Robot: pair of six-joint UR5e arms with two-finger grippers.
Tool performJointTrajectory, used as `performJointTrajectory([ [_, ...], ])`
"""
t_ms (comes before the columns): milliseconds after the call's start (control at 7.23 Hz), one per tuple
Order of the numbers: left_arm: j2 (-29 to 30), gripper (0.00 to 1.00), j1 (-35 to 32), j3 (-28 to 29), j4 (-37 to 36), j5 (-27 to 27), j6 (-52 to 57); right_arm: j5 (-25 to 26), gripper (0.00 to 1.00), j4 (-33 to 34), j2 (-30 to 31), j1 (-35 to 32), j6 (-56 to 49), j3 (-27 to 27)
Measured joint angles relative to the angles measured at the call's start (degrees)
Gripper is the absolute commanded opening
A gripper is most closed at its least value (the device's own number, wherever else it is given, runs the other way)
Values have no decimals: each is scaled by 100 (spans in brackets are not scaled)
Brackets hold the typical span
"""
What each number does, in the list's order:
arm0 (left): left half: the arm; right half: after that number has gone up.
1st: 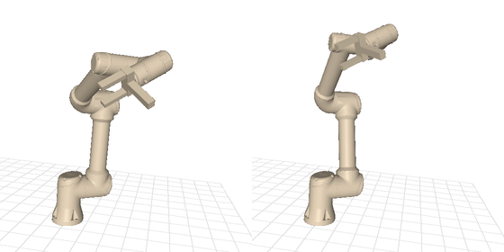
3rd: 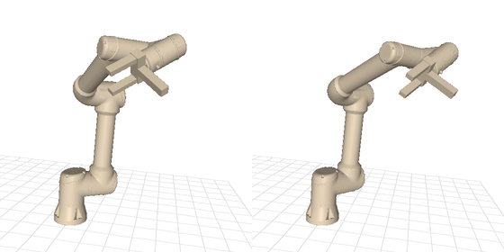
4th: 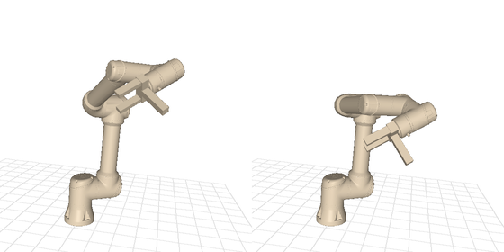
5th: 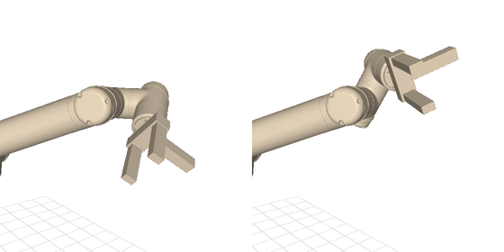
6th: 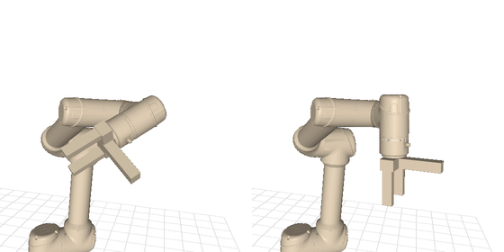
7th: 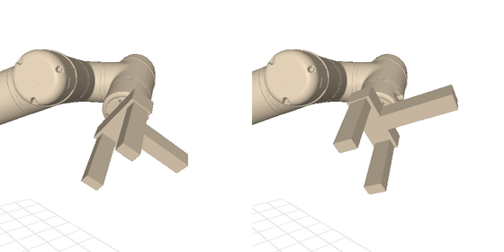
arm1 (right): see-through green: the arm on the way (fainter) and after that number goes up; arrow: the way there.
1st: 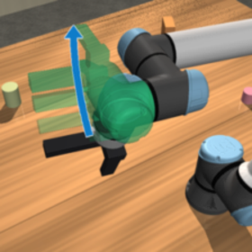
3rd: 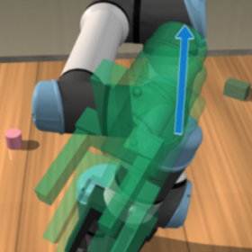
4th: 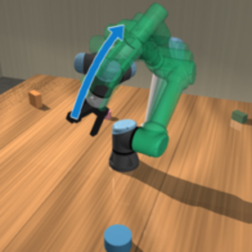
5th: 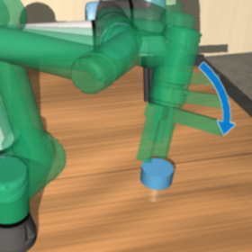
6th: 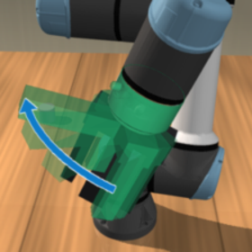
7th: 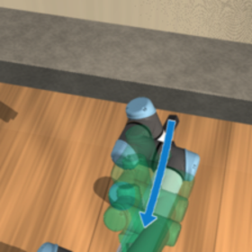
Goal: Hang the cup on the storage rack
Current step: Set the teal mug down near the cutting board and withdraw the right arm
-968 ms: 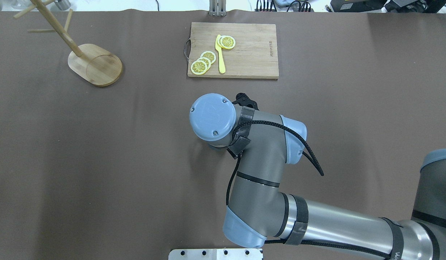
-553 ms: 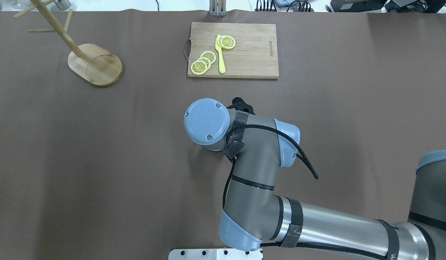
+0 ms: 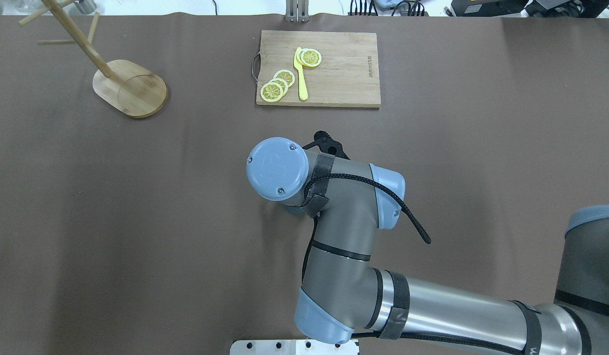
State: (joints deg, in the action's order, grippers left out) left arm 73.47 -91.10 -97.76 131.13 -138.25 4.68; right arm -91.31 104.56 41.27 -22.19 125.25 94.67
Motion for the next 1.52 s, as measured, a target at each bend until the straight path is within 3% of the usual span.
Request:
performJointTrajectory([
  [415,44,99,2,12,51,17,32,90,100,279,85,-327,-792,400],
  [830,64,98,17,121,650,10,-3,-299,100,454,671,-1182,-2343,929],
  [1245,250,99,153,-35,1139,-234,-292,-1330,100,-310,1518,-2280,-4458,1008],
  [1521,319,98,515,-107,1886,-309,-1306,-2068,100,-702,2185,-3119,-6062,1016],
])
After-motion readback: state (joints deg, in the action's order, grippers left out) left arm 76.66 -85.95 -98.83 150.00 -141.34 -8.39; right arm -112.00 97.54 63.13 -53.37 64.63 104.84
